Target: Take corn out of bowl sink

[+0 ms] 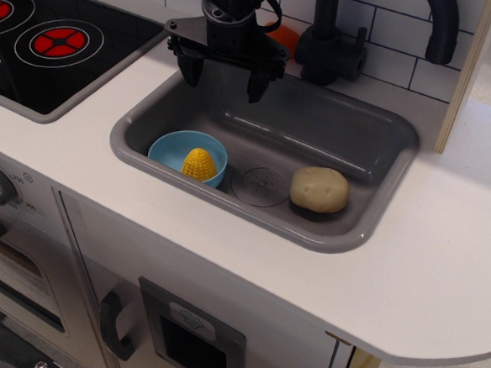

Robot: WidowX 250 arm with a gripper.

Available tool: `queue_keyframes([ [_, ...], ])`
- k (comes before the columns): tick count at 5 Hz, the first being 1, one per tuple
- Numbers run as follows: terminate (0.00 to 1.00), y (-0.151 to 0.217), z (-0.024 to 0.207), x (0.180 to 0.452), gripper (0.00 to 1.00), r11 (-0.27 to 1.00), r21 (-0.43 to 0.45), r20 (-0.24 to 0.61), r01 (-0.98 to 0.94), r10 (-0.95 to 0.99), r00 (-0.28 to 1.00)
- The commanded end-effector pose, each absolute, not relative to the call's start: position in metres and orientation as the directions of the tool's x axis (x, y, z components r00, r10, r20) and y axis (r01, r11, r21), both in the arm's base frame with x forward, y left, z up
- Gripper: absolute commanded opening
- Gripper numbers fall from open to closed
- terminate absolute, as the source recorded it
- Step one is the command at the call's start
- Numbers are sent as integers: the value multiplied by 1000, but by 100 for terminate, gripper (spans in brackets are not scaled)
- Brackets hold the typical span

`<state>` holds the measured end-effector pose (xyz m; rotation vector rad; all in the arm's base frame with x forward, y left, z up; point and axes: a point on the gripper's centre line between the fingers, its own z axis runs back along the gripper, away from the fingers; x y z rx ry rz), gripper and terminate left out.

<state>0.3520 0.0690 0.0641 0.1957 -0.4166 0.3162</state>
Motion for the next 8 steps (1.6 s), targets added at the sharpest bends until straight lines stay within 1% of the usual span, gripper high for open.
queue_keyframes([
  [1, 0, 69, 64, 352, 100, 933, 122, 425, -340, 260, 867],
  [2, 0, 84, 63, 334, 100, 935, 119, 388, -333, 265, 883],
  [3, 0, 90, 57, 315, 100, 944, 107, 353, -311, 256, 900],
  [4, 0, 87, 44, 307, 100, 935, 73, 276, -348, 317, 908],
  [5, 0, 83, 37, 299, 100, 923, 52, 224, -381, 361, 905],
  [6, 0, 82, 32, 299, 100, 917, 41, 206, -397, 381, 901],
  [7, 0, 84, 30, 302, 100, 904, 38, 222, -425, 407, 886],
  [8, 0, 92, 29, 307, 100, 889, 46, 217, -455, 436, 873],
])
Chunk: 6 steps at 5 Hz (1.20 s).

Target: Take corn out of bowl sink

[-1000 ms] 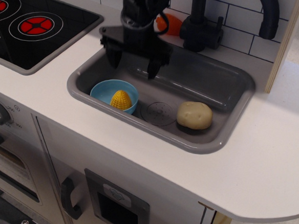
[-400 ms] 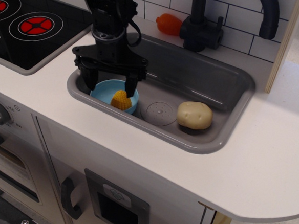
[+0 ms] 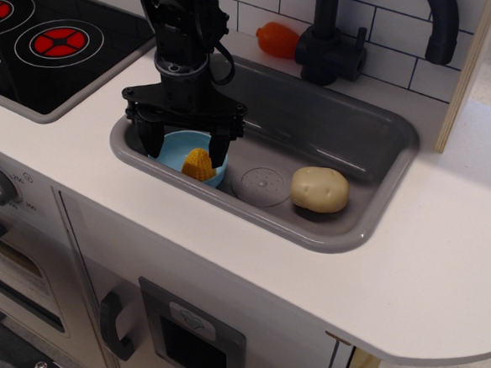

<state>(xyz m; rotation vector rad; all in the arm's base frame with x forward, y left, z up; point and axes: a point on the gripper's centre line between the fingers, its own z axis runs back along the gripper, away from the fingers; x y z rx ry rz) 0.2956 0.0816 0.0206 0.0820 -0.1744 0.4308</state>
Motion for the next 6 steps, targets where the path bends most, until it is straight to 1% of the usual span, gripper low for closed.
queue_keyframes([
  [1, 0, 97, 27, 312, 100, 883, 50, 211, -467, 447, 869],
  [2, 0, 101, 22, 315, 100, 873, 65, 214, -484, 461, 861],
  [4, 0, 95, 10, 312, 100, 886, 89, 210, -455, 430, 878],
  [5, 0, 92, 7, 310, 100, 890, 87, 206, -449, 425, 882],
  [6, 0, 93, 12, 310, 0, 887, 77, 217, -456, 432, 876],
])
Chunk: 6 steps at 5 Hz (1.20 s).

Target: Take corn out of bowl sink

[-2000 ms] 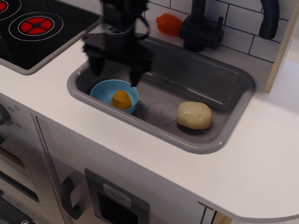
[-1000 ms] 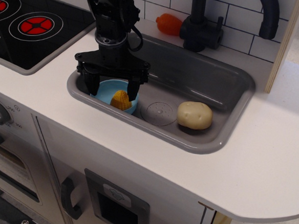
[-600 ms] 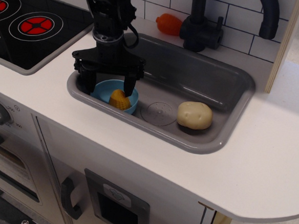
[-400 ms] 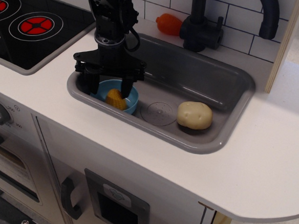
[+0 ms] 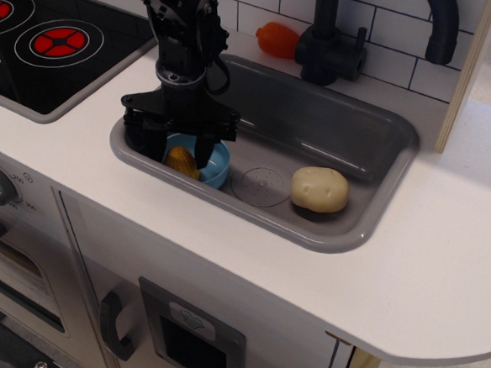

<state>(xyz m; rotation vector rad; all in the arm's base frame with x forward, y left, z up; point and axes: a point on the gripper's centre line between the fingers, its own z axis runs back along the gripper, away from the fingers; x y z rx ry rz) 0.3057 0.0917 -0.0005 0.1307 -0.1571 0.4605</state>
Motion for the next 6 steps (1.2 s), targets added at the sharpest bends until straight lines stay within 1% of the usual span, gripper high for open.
queue_keyframes([
  [1, 0, 96, 32, 313, 0, 869, 55, 243, -493, 467, 850],
  [2, 0, 101, 58, 318, 0, 838, 35, 284, -544, 514, 810],
  [3, 0, 99, 77, 326, 0, 815, 8, 280, -580, 555, 783],
  [4, 0, 85, 72, 339, 0, 802, 12, 291, -597, 568, 770],
  [5, 0, 71, 63, 353, 0, 795, 15, 284, -606, 578, 765],
  [6, 0, 56, 55, 373, 0, 779, 0, 289, -627, 600, 746],
])
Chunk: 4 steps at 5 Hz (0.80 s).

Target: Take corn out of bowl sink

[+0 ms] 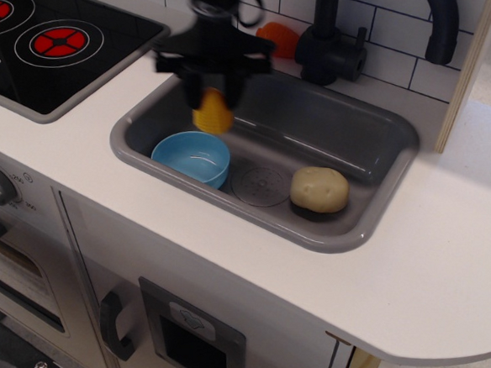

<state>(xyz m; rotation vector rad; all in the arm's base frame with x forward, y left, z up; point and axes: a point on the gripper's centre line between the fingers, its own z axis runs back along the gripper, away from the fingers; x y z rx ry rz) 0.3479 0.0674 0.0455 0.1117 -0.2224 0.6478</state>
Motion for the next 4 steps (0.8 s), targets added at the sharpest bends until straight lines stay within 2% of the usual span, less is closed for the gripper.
queue_keyframes([
  [1, 0, 42, 40, 388, 0, 779, 6, 287, -627, 599, 748],
  [2, 0, 26, 25, 400, 0, 784, 19, 271, -621, 593, 758],
  [3, 0, 17, 22, 405, 0, 775, 13, 262, -631, 607, 751],
  [4, 0, 13, 19, 408, 100, 788, 21, 238, -615, 593, 769],
])
